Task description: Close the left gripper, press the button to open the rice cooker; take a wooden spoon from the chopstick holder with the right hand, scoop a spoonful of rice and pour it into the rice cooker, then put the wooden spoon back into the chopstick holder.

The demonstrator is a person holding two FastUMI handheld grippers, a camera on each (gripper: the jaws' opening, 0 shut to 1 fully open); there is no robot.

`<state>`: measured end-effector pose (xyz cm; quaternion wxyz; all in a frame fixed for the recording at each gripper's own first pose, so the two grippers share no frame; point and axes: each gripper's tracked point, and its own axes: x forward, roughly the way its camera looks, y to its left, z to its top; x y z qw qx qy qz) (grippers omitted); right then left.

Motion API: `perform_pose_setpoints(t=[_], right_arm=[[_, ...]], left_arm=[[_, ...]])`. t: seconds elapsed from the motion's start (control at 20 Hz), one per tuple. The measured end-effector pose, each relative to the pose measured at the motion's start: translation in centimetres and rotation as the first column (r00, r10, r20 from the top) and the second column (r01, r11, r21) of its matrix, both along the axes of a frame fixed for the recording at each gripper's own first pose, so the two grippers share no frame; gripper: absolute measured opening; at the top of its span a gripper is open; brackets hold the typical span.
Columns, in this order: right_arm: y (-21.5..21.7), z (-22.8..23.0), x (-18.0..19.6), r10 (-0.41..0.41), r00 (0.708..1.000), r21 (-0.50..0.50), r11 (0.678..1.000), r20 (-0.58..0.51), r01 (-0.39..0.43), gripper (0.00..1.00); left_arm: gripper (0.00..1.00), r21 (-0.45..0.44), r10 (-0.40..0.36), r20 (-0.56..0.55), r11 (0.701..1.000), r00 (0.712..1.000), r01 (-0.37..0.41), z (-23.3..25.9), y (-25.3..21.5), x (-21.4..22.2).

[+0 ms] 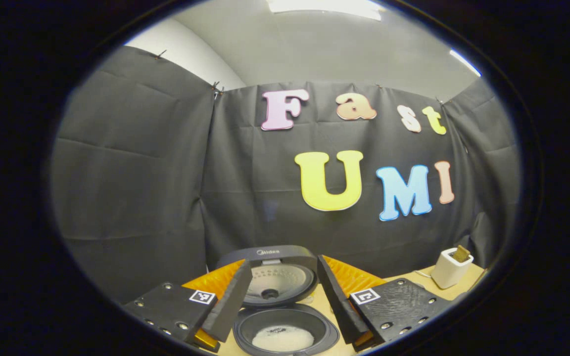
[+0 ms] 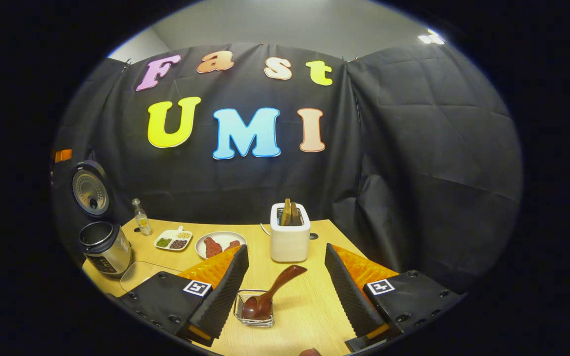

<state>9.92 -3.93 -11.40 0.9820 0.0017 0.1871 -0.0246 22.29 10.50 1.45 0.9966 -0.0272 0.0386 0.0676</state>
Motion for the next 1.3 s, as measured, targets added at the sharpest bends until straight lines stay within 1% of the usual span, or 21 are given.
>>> perform_pose_setpoints(t=[0.1, 0.4, 0.6, 0.75, 0.8, 0.85, 0.9, 0.95, 1.05, 1.1, 1.15, 1.3], right_arm=[[-0.3, -0.3, -0.7, -0.019, 1.000, -0.001, 1.000, -0.009, 0.019, 0.98], [-1.8, -0.3, -1.9, -0.078, 0.997, -0.013, 0.997, -0.023, 0.077, 0.98], [-2.2, -0.3, -2.3, -0.111, 0.993, -0.015, 0.994, -0.028, 0.111, 0.98], [-2.3, -0.6, -2.3, -0.117, 0.992, -0.029, 0.993, -0.037, 0.116, 0.98], [-2.2, -0.7, -2.2, -0.117, 0.992, -0.036, 0.993, -0.039, 0.115, 0.98], [-2.1, -0.7, -2.0, -0.114, 0.993, -0.042, 0.993, -0.038, 0.112, 0.98], [-1.9, -0.7, -1.9, -0.107, 0.994, -0.046, 0.993, -0.037, 0.105, 0.98], [-1.7, -0.7, -1.7, -0.100, 0.994, -0.050, 0.994, -0.037, 0.098, 0.98], [-1.2, -0.7, -1.3, -0.081, 0.996, -0.054, 0.995, -0.036, 0.079, 0.99], [-0.9, -0.6, -1.1, -0.071, 0.997, -0.052, 0.996, -0.035, 0.069, 0.99], [-0.7, -0.6, -0.9, -0.061, 0.998, -0.049, 0.997, -0.032, 0.059, 0.99], [-0.1, -0.8, -0.4, -0.030, 0.999, -0.034, 0.999, -0.030, 0.029, 0.99]], left_arm=[[0.86, -0.004, 0.014, -0.002, 1.000, 1.000, -0.014, 0.4, 1.1, 2.3], [0.81, -0.021, 0.047, -0.010, 0.999, 0.999, -0.048, 0.3, 3.9, 9.4], [0.80, -0.016, 0.067, -0.054, 0.998, 0.996, -0.068, -1.9, 5.5, 13.6], [0.81, -0.015, 0.082, -0.092, 0.996, 0.992, -0.084, -4.1, 6.7, 15.5], [0.83, -0.014, 0.088, -0.115, 0.996, 0.989, -0.090, -5.2, 6.9, 15.8], [0.80, -0.023, 0.092, -0.144, 0.995, 0.985, -0.096, -6.5, 7.1, 15.9], [0.81, -0.053, 0.084, -0.160, 0.994, 0.983, -0.094, -7.4, 7.1, 15.7], [0.84, -0.080, 0.088, -0.134, 0.992, 0.987, -0.100, -7.0, 7.3, 16.1], [0.87, -0.089, 0.086, -0.150, 0.991, 0.985, -0.100, -7.1, 7.1, 15.6], [0.90, -0.087, 0.082, -0.160, 0.992, 0.984, -0.097, -7.2, 6.8, 15.4], [0.84, -0.090, 0.081, -0.162, 0.991, 0.983, -0.097, -7.5, 6.7, 15.0], [0.88, -0.100, 0.077, -0.170, 0.990, 0.982, -0.095, -7.6, 6.1, 13.8]])
